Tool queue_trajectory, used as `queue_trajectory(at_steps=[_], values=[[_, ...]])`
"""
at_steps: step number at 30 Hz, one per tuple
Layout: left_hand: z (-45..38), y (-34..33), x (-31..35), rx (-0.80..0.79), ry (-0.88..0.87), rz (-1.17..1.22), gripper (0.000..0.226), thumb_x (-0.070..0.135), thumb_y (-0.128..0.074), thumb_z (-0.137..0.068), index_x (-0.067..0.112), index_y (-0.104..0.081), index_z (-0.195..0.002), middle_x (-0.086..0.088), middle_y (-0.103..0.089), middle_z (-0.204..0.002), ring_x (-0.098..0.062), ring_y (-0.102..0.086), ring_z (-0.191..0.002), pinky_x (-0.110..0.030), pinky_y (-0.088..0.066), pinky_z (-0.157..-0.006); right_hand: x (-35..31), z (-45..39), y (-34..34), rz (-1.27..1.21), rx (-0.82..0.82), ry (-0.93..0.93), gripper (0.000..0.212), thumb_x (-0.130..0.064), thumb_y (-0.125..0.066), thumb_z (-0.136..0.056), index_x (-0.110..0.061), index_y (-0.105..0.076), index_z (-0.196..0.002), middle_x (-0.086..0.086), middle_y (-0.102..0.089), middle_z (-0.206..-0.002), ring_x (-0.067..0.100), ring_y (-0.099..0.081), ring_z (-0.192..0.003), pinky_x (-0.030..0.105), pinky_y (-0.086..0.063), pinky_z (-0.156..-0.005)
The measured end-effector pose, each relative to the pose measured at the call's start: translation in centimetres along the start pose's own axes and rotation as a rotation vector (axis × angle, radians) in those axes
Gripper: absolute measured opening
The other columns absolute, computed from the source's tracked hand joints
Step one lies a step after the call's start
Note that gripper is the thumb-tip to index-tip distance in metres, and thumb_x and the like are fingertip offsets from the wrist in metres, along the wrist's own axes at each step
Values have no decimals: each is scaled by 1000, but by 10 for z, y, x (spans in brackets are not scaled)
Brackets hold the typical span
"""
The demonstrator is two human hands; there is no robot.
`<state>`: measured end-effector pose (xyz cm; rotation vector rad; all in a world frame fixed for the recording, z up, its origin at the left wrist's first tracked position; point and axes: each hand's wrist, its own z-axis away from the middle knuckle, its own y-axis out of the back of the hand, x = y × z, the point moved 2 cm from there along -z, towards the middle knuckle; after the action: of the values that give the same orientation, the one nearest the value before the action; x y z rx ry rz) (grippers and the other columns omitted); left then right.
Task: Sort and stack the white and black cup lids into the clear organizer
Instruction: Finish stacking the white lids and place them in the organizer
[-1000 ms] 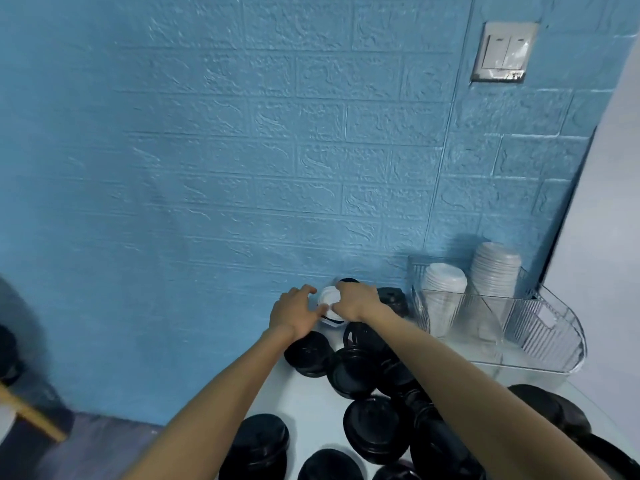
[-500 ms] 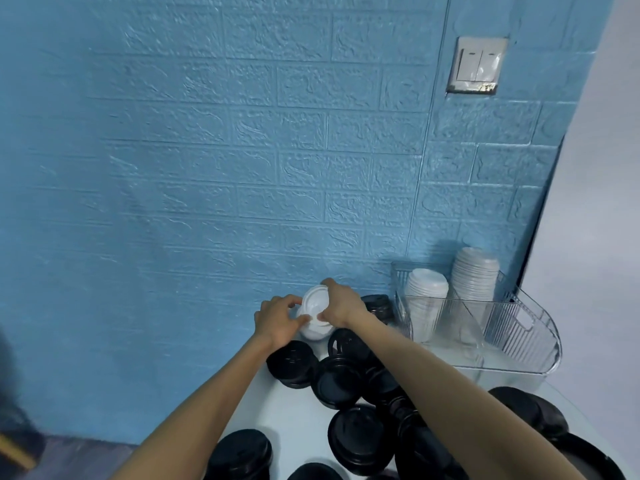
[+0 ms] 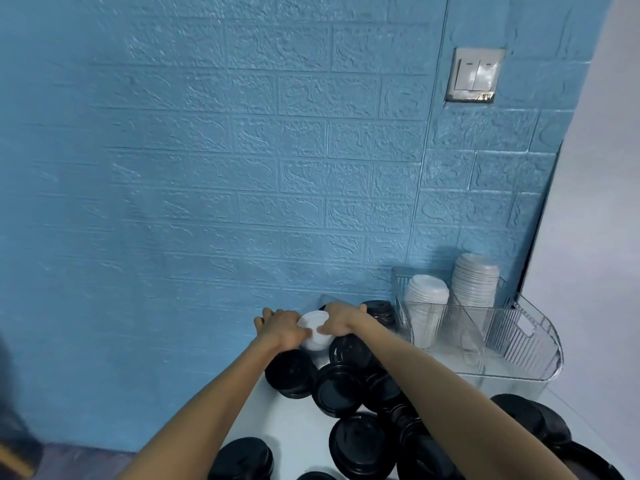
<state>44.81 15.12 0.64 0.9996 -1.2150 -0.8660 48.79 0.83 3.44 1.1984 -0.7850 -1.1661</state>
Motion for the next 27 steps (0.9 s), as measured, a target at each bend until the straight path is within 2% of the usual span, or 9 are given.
queue_trajectory(at_steps=[4, 7, 11, 15, 16, 18, 21, 24, 27], values=[[0, 0, -3, 27, 1, 9, 31, 40, -54, -97, 31, -66, -123, -3, -62, -124, -29, -37, -126, -37, -23, -86, 4, 1, 2, -112, 64, -16, 46, -46, -66, -91, -15, -60, -124, 4, -64, -123, 25, -59, -117, 37, -37, -89], [5, 2, -3, 96, -2, 29, 28, 44, -61, -92, 35, -70, -118, -1, -62, -119, -29, -38, -124, -36, -24, -85, 5, 2, 5, -200, 155, -25, 43, -40, -78, -83, -11, -61, -110, 8, -67, -118, 27, -64, -109, 32, -47, -78], [6, 7, -4, 171, 1, 88, 27, 47, -67, -90, 38, -74, -115, 2, -65, -120, -28, -40, -127, -36, -26, -88, 4, 6, 9, -217, 171, -9, 34, -36, -80, -82, -12, -60, -93, 11, -67, -112, 26, -63, -95, 30, -44, -70], [7, 7, -7, 101, 49, 180, 37, 60, -54, -97, 35, -74, -115, 2, -68, -124, -29, -37, -134, -36, -23, -91, 8, 10, 13, -317, 222, -20, 30, -23, -69, -88, -12, -46, -72, 4, -57, -82, 26, -58, -88, 28, -38, -61], [9, 6, -8, 76, 55, 186, 38, 61, -52, -98, 36, -73, -118, 1, -67, -127, -30, -36, -136, -37, -23, -93, 7, 12, 15, -330, 220, -14, 27, -20, -66, -89, -12, -46, -73, 3, -56, -80, 26, -58, -89, 28, -39, -61], [12, 5, -7, 65, 46, 144, 30, 54, -53, -99, 33, -73, -108, -1, -68, -123, -31, -38, -134, -38, -25, -93, 3, 15, 17, -283, 145, 0, 15, -20, -63, -91, -7, -57, -95, 8, -65, -103, 28, -62, -104, 28, -44, -71], [16, 6, -4, 121, 22, 64, 21, 36, -58, -95, 27, -76, -102, 1, -70, -111, -30, -42, -125, -36, -25, -86, -6, 17, 13, -217, 70, 11, 38, -21, -56, -96, -3, -53, -130, 15, -60, -132, 31, -59, -120, 34, -48, -88], [21, 8, -3, 224, 18, -43, 21, 33, -58, -94, 32, -77, -103, 1, -61, -118, -29, -42, -122, -36, -30, -92, -11, 18, 9, -174, 58, 20, 43, -17, -50, -98, -4, -47, -138, 16, -56, -140, 32, -56, -124, 40, -49, -102], [20, 8, -5, 212, -3, -28, 20, 37, -59, -94, 36, -76, -104, 1, -56, -118, -29, -39, -122, -35, -26, -90, -7, 18, 10, -157, 33, 18, 45, -23, -56, -97, -3, -48, -137, 15, -57, -139, 31, -57, -123, 36, -49, -98]])
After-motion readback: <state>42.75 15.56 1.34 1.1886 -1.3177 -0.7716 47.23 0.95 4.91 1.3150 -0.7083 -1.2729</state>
